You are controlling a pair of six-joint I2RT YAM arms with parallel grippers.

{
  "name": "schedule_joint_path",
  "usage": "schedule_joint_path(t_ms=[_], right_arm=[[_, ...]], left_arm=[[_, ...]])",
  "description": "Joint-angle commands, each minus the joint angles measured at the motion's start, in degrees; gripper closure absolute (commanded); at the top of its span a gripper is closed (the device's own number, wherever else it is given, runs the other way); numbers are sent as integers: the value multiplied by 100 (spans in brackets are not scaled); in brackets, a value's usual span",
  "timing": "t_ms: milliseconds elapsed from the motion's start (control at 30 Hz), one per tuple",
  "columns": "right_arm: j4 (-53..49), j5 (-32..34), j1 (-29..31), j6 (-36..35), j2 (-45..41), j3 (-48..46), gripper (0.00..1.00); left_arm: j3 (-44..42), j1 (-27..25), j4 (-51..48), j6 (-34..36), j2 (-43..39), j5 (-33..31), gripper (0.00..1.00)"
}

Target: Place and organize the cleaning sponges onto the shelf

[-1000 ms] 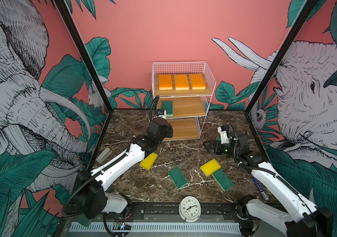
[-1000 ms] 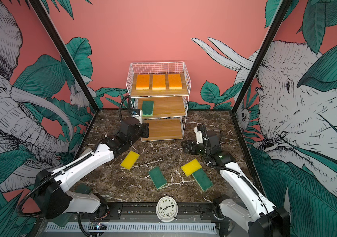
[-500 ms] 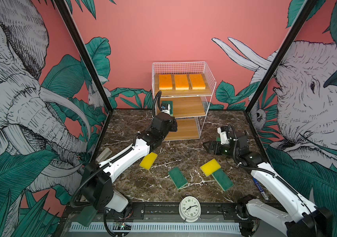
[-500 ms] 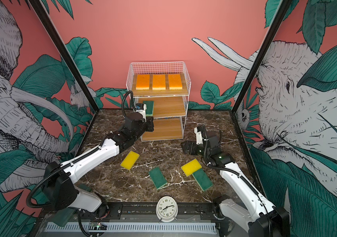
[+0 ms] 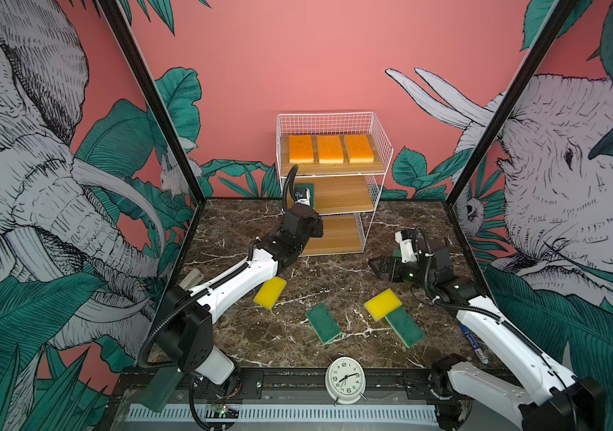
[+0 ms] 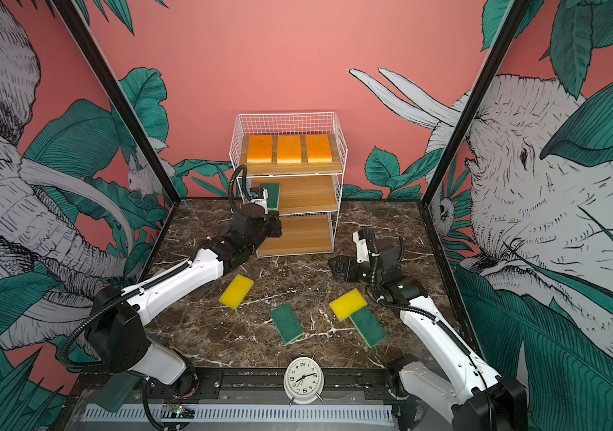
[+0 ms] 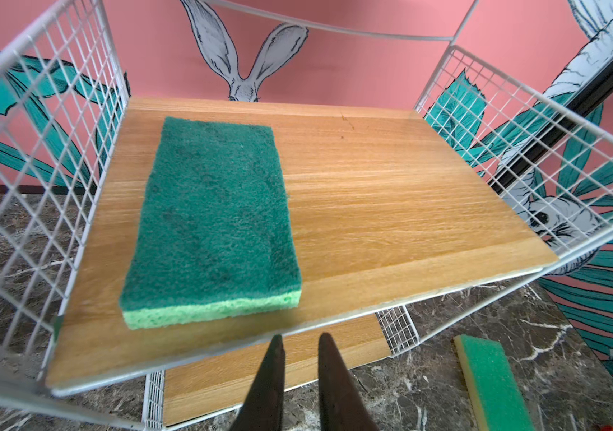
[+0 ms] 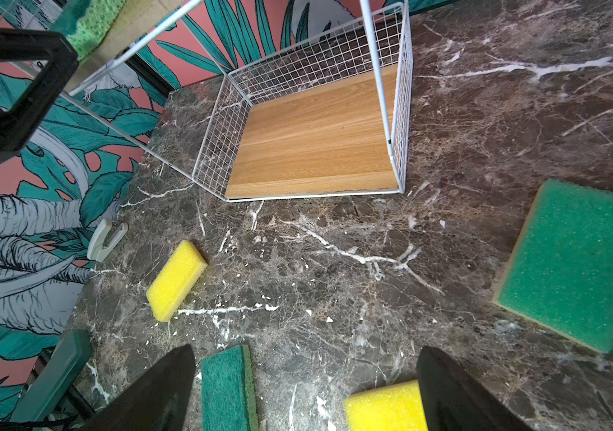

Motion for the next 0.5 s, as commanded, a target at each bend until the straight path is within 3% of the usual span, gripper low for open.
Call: schedule_joint_path(t_ms=[0, 467], right_arm=[[191, -38, 33, -57, -98, -73, 5], [174, -59, 31, -70, -151, -100, 5]], left_arm=[[241, 31, 147, 65, 47, -150, 81], [203, 25, 561, 165, 114, -330, 81]])
